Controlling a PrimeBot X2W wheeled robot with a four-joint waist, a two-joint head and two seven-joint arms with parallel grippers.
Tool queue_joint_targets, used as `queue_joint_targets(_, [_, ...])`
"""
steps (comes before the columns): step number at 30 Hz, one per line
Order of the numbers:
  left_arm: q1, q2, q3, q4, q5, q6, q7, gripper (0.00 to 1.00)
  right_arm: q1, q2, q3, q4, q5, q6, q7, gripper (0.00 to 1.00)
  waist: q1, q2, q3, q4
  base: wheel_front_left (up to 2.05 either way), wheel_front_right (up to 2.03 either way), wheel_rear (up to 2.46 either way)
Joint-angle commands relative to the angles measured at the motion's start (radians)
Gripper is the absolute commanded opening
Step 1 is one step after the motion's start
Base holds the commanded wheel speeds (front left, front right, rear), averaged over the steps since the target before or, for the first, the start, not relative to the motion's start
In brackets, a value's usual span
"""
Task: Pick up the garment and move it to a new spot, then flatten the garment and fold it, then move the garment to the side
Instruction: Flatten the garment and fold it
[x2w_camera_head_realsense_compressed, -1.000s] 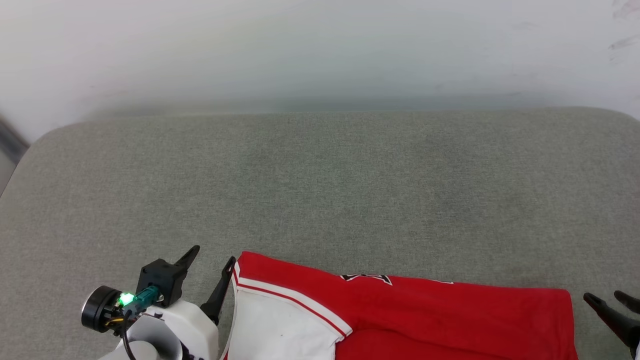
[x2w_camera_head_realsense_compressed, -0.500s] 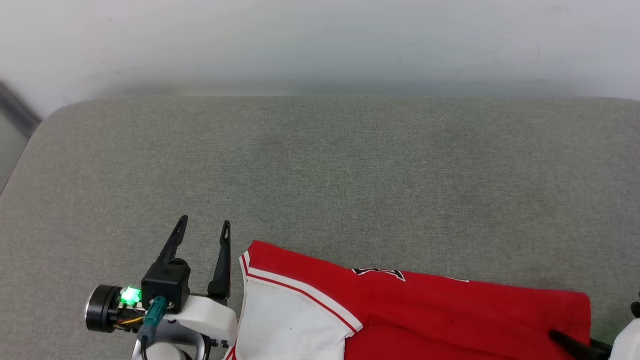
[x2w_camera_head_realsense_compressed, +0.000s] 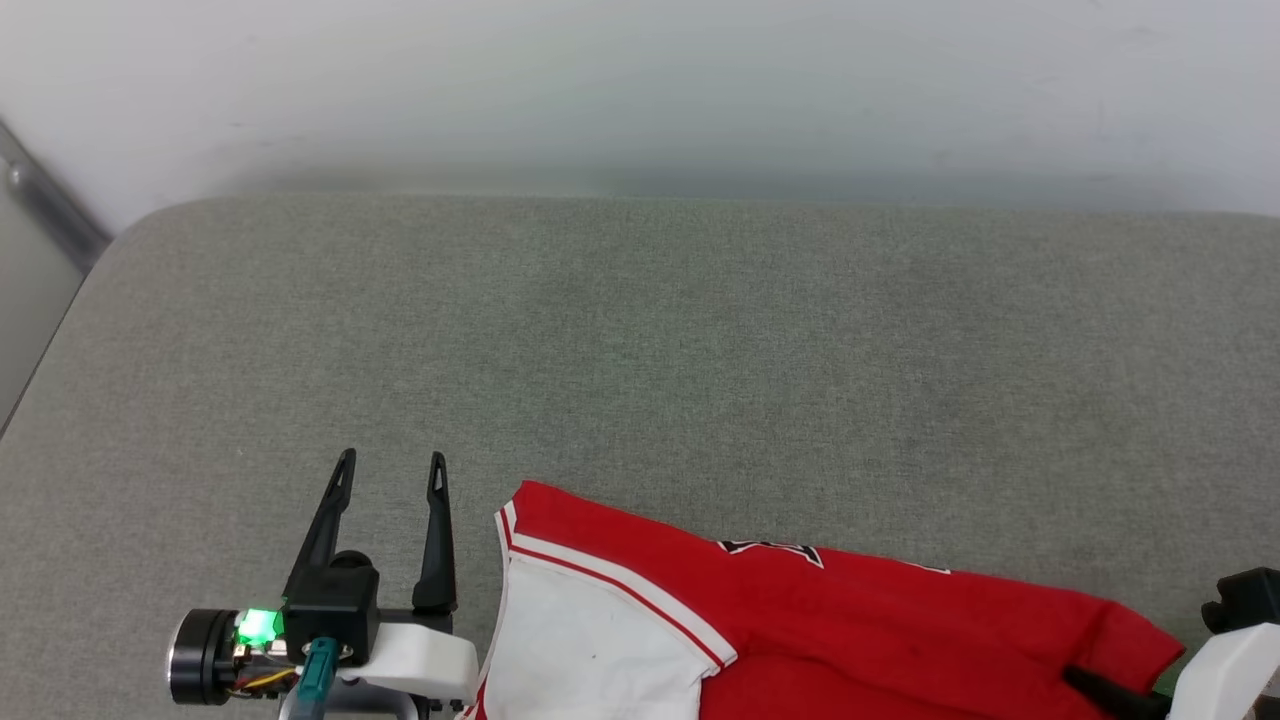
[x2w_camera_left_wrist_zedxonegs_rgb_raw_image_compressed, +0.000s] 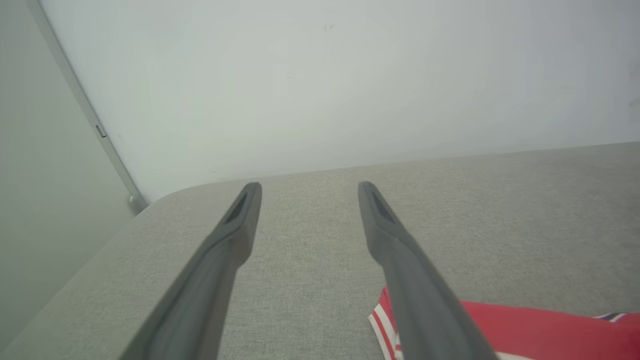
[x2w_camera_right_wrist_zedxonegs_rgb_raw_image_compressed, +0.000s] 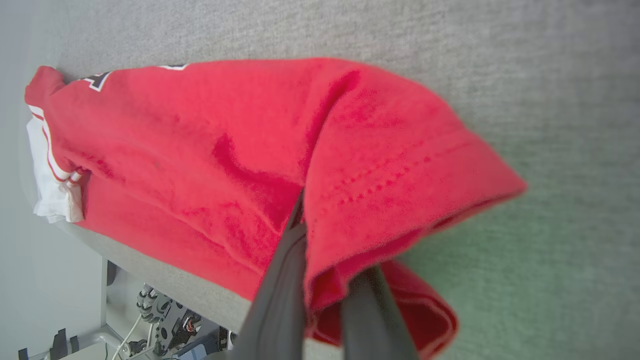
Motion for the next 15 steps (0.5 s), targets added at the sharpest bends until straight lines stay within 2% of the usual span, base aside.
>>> queue_joint_targets(1, [0.019, -0.01, 0.016, 0.0, 0.016, -0.01, -0.002, 1.0, -0.006, -0.003, -0.001, 0.005, -0.001, 0.0, -0.008, 0.0, 0.0, 0.0, -0.008, 0.001, 0.0, 0.0, 0.0])
queue_joint_targets(9, [0.081, -0.07, 0.1, -0.009, 0.101, -0.065, -0.002, 1.0, 0.018, -0.088, -0.043, 0.038, 0.013, 0.0, -0.057, 0.0, 0.0, 0.0, -0.046, -0.002, 0.0, 0.0, 0.0])
queue_joint_targets(15, [0.13, -0.094, 0.143, 0.0, 0.127, -0.112, -0.002, 1.0, 0.038, -0.167, -0.056, 0.042, 0.006, 0.0, -0.049, 0.0, 0.0, 0.0, -0.067, -0.018, 0.0, 0.0, 0.0])
